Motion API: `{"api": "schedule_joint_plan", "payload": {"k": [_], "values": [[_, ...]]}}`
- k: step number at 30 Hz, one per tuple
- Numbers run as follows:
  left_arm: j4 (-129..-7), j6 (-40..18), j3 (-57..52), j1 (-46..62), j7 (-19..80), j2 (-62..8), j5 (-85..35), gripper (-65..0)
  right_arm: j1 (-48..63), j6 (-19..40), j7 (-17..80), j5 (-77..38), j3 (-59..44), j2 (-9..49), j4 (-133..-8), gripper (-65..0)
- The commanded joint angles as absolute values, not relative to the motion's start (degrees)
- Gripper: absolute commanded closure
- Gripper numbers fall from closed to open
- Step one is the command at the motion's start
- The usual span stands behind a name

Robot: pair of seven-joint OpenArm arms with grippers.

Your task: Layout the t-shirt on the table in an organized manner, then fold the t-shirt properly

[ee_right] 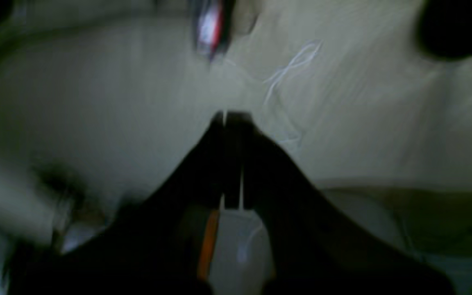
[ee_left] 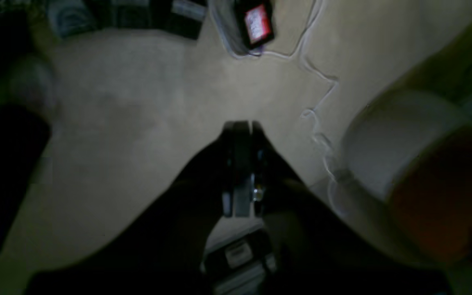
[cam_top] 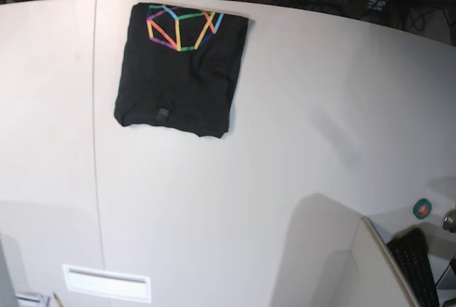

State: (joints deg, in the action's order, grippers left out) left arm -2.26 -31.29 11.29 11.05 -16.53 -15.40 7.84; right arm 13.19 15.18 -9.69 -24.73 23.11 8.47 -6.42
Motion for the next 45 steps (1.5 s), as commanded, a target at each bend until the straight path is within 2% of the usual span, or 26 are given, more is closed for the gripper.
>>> {"api": "schedule_joint_plan", "payload": {"k": [1,3,10,16,20,24,33,45], "values": [[0.00,-30.20,13.67,9.63,-21.67,-14.90,7.87,0.0,14.20,15.96,-10.95,-24.57,23.08,7.96,-5.32,0.0],[0.00,-25.98,17.10,8.84,-28.00,-13.76,7.43,0.0,14.02,15.96,-12.18,-24.57,22.99,8.13,-5.58,0.0],[-5.41,-17.98,18.15,9.89,-20.09,-11.74,7.34,0.0,14.11,15.96,-12.62,-24.57,23.16,9.27,-9.45,0.0],[-3.56,-13.76,18.15,10.24,-19.74,-7.96,7.34,0.0,12.62,15.96,-12.35,-24.57,23.16,9.19,-11.38,0.0],[-1.19,-7.34,18.15,9.71,-19.74,-5.85,7.34,0.0,12.62,15.96,-12.26,-24.57,23.08,9.10,-11.03,0.0],[-1.10,-3.56,18.24,9.89,-19.74,-5.76,7.34,0.0,12.88,15.96,-12.26,-24.57,23.08,8.40,-11.03,0.0],[-0.92,-2.95,18.33,10.24,-20.00,-6.02,7.34,0.0,12.53,15.96,-12.26,-24.57,23.08,4.70,-10.86,0.0],[-0.84,-2.95,18.33,10.24,-19.74,-4.35,7.43,0.0,11.65,15.96,-12.44,-24.66,23.08,4.62,-10.86,0.0]]}}
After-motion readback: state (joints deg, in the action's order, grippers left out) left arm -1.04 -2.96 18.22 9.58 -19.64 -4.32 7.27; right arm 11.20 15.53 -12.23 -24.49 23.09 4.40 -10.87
